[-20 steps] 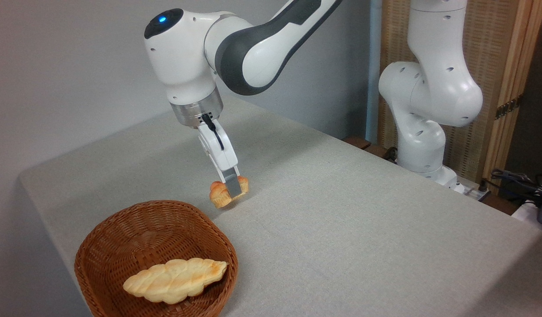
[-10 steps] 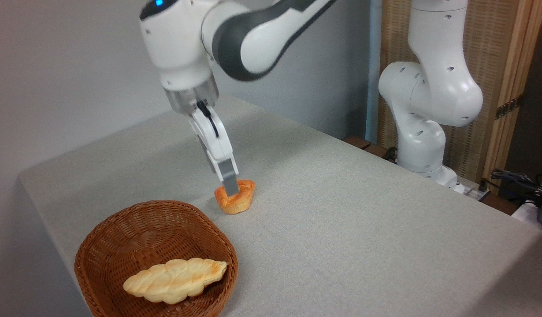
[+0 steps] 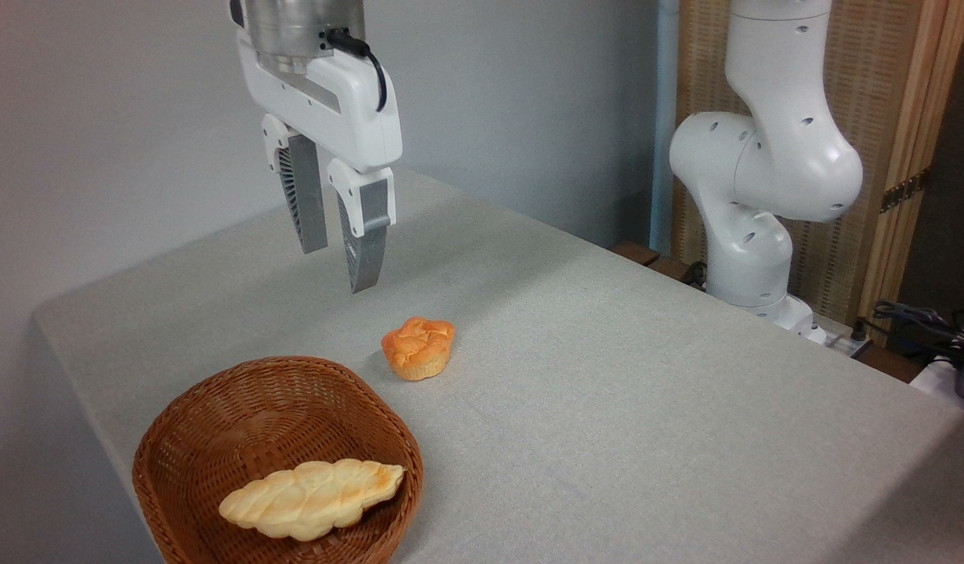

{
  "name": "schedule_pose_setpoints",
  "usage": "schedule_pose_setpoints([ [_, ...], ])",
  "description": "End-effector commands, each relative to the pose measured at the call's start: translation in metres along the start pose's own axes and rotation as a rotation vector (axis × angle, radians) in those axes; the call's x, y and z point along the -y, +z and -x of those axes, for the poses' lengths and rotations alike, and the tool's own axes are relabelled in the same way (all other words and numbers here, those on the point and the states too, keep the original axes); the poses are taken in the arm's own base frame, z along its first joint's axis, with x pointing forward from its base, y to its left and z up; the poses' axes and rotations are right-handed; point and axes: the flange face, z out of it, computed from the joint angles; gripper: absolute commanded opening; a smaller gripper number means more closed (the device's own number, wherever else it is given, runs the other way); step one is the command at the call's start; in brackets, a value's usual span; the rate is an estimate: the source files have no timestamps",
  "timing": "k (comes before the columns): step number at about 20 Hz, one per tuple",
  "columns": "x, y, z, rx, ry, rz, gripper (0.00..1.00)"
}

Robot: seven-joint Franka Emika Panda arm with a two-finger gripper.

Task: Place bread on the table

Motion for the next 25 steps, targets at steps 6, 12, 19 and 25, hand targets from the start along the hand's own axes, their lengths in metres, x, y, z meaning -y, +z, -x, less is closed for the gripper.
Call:
schedule_pose_setpoints([
  [6,0.03,-0.013,0.01,0.099,-0.065,-0.024,1.0],
  [12,0.025,-0.012,0.018,0.1,-0.068,-0.018,1.0],
  [19,0.024,-0.007,0.018,0.105,-0.066,-0.014,1.0],
  [25,0.021,-0.004,0.022,0.094,-0.065,-0.025,1.0],
])
